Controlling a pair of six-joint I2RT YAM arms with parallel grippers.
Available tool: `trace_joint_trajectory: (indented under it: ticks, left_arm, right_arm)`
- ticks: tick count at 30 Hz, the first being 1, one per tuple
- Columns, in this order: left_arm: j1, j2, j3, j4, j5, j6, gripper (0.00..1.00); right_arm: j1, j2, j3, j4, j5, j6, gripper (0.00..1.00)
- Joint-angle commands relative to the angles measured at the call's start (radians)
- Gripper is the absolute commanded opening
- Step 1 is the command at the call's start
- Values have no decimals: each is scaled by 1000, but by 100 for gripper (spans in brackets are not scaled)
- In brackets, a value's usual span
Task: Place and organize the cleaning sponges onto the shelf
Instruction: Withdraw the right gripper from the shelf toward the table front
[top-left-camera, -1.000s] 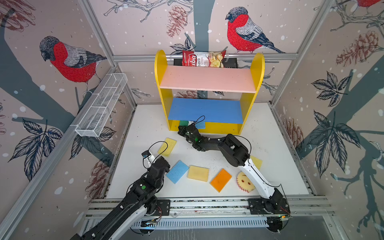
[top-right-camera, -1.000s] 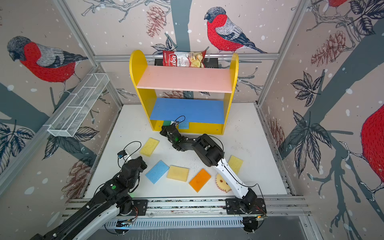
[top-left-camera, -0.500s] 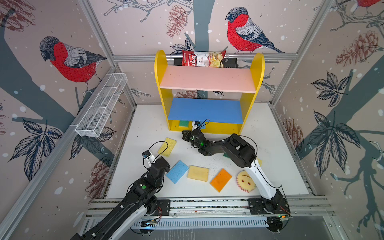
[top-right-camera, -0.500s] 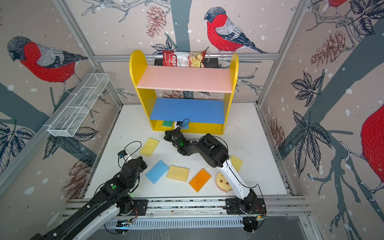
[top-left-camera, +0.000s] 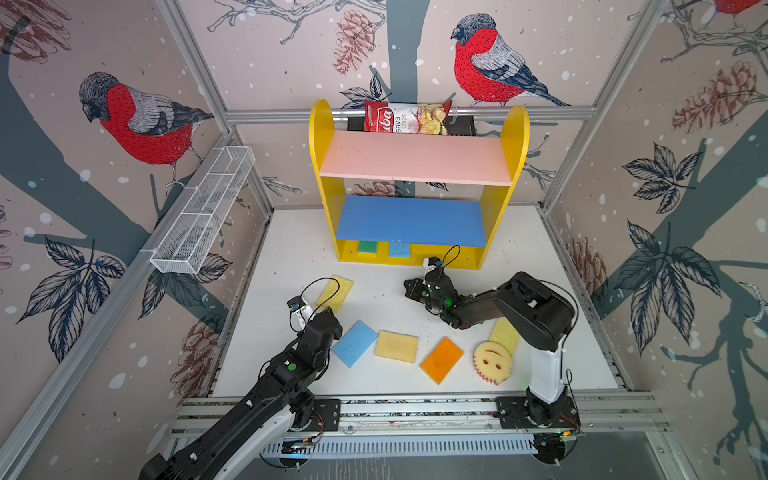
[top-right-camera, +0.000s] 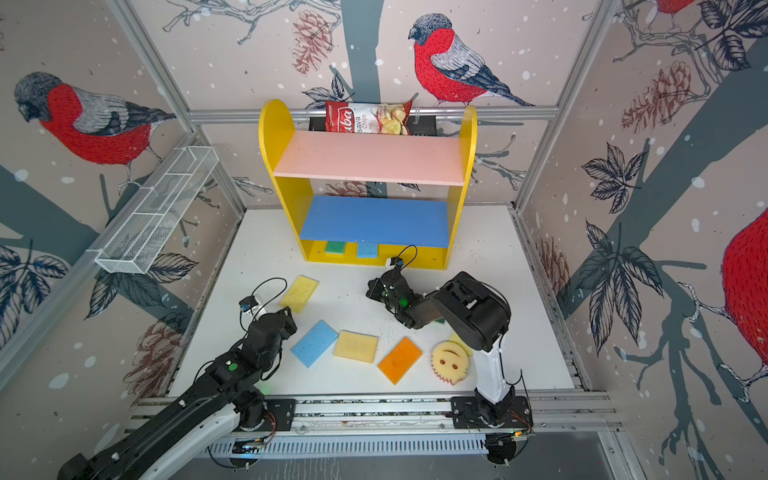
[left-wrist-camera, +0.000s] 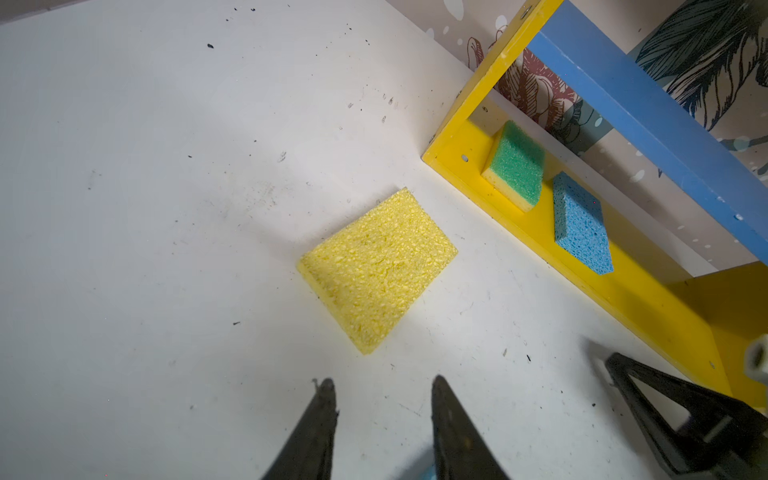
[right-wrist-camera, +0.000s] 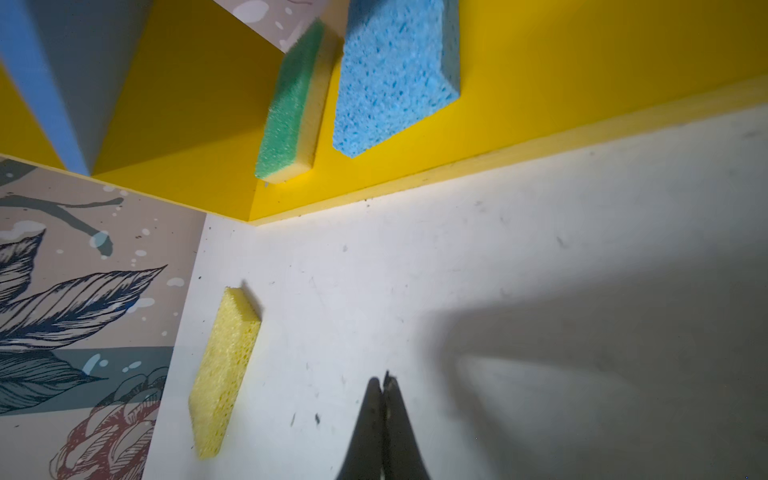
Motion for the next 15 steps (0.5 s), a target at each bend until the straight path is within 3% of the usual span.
trace_joint_trajectory:
  ticks: [1,7,13,15]
  left_arm:
    - [12,18,19,68,-41,37,43]
    - [44,72,47,156,-53,82,47]
    - [71,166,86,224,-25,111,48]
    - [76,198,98,244,-19,113,54]
  right_arm:
    - [-27,-79,-76,18,-12,-10,4]
    - [-104,-243,-183,-49,-4,-6,5]
    - [-304,-266,-138,-217,-110,-98,6]
    - [-365,-258,-136,-204,-123,-115,6]
